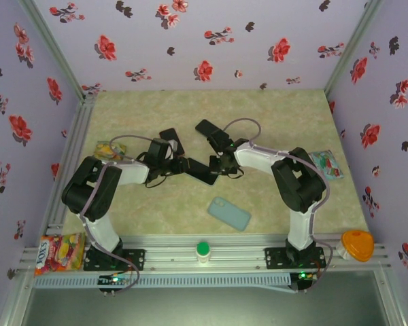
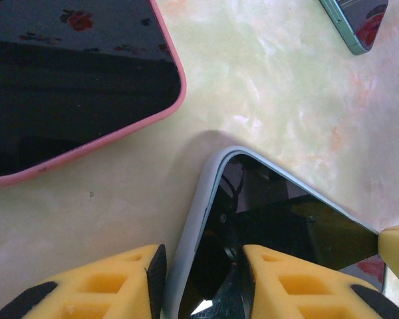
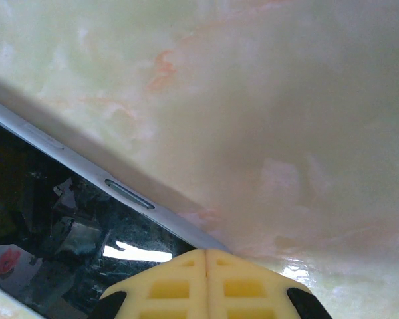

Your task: Put the phone into the phone case

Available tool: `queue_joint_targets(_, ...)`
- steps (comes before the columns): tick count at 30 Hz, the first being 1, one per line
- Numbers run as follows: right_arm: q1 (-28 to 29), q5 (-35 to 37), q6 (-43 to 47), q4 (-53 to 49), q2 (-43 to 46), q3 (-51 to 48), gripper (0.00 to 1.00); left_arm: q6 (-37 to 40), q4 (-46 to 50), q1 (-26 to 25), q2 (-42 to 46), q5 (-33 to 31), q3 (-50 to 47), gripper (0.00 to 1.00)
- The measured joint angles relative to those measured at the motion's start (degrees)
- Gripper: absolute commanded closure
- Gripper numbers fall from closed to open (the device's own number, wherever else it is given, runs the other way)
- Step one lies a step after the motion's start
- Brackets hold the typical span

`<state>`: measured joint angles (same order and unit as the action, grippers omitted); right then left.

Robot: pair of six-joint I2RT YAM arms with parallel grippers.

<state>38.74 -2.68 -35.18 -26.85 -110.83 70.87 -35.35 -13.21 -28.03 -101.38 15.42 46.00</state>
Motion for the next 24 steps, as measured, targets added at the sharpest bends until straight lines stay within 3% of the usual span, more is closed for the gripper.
queue_joint_targets(8,0.0,-0.1,-1.5,2.8,2.1,-2.1,1.0,-0.2,0.2,-0.1,1.3,-0.7,-0.2,0.62)
queue_joint_targets(24,-0.6,-4.1,-2.5,5.2,2.8,-2.9,1.0,-1.4,3.5,-0.6,15.1,-4.4,-8.0,0.68)
